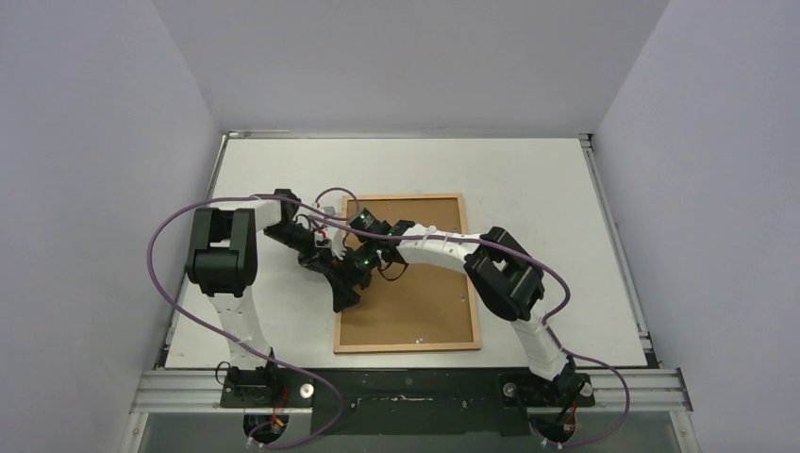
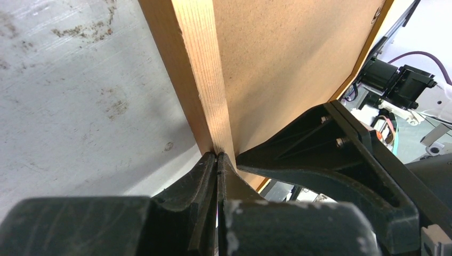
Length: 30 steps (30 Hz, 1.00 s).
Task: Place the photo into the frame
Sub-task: Install the photo frame at the center of the board.
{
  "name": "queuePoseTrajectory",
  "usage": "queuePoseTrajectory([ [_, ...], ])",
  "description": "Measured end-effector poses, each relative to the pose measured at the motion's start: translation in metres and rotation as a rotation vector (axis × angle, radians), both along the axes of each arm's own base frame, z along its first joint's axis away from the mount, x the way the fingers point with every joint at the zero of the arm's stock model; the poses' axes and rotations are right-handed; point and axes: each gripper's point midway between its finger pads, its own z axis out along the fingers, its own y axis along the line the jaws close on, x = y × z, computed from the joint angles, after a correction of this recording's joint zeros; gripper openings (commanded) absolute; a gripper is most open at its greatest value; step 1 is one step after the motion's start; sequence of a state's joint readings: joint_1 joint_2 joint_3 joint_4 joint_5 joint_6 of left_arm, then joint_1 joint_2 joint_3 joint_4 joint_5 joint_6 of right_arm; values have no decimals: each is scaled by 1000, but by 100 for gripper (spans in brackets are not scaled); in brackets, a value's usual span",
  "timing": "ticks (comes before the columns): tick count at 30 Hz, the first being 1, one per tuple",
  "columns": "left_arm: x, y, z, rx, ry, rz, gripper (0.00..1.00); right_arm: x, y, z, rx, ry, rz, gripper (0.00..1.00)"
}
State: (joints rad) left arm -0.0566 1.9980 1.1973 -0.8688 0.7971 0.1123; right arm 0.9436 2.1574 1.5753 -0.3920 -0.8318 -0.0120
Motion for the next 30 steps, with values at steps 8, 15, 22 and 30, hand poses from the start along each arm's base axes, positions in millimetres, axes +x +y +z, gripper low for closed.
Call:
queuePoseTrajectory([
  [8,-1,1,0,0,8,6,0,-1,1,1,81,36,-61,83],
  [15,-3,1,-1,2,27,19,0,-3,3,3,115,80,-73,82],
  [22,-6,1,-1,3,48,31,0,-7,2,4,120,97,-49,82],
  [30,-11,0,-2,0,93,43,0,-12,1,3,126,120,-31,81],
])
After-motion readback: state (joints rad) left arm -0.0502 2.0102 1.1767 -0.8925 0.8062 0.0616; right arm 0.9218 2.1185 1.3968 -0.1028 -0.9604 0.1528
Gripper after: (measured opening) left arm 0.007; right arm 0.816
